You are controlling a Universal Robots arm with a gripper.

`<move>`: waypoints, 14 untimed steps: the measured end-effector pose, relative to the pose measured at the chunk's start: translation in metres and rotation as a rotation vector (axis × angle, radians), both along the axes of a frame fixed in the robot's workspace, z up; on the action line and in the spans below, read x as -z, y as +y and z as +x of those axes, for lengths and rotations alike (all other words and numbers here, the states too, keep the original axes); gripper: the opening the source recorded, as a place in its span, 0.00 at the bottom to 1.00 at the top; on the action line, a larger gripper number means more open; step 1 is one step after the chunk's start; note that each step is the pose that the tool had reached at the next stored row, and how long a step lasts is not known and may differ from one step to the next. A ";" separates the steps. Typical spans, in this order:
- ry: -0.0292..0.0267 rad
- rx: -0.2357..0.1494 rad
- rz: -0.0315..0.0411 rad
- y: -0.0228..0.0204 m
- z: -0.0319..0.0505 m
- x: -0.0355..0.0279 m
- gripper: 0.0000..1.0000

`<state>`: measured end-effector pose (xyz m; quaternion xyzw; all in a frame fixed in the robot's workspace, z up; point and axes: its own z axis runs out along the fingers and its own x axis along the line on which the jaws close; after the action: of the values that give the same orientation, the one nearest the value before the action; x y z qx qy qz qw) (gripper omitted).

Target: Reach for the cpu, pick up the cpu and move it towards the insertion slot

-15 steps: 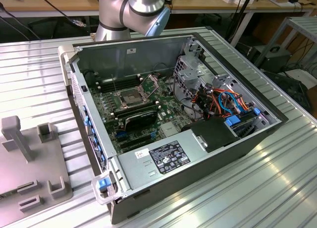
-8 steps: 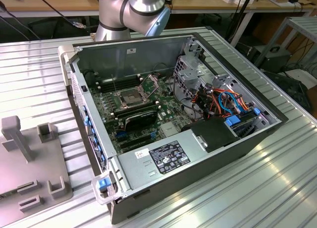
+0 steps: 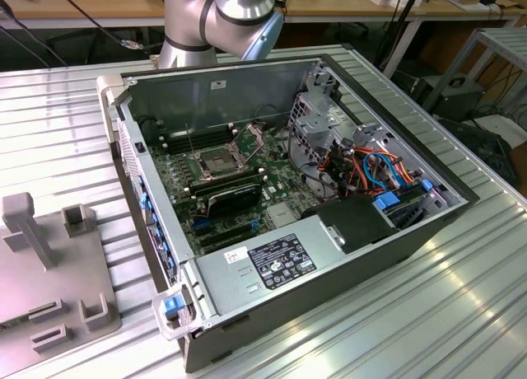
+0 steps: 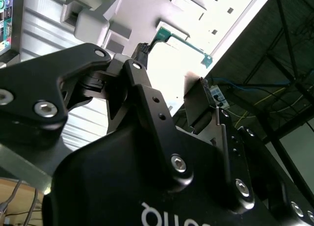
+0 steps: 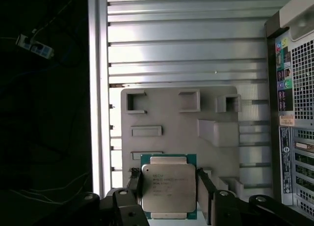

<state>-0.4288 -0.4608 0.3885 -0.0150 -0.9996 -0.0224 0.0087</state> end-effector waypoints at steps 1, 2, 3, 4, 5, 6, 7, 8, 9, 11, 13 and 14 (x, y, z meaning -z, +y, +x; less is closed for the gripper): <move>0.0000 0.000 0.0000 0.0000 0.0008 0.0000 0.55; 0.0000 0.000 0.0001 0.0000 0.0017 0.0001 0.55; 0.0000 0.000 0.0001 0.0000 0.0025 0.0000 0.55; 0.0000 0.000 0.0001 0.0000 0.0035 0.0000 0.55; 0.0000 0.000 0.0001 0.0001 0.0044 0.0001 0.55; -0.0001 0.000 0.0002 0.0000 0.0055 0.0001 0.55; 0.0000 0.000 0.0001 0.0000 0.0065 0.0000 0.55; -0.0001 0.000 0.0002 0.0000 0.0077 0.0001 0.55; 0.0000 0.000 0.0001 0.0000 0.0086 0.0001 0.55; 0.0000 0.000 0.0000 0.0000 0.0109 0.0000 0.55; 0.0000 0.000 0.0001 0.0000 0.0135 0.0000 0.55; 0.0000 0.000 0.0001 0.0000 0.0146 0.0000 0.55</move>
<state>-0.4141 -0.4608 0.3884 -0.0151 -0.9996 -0.0224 0.0087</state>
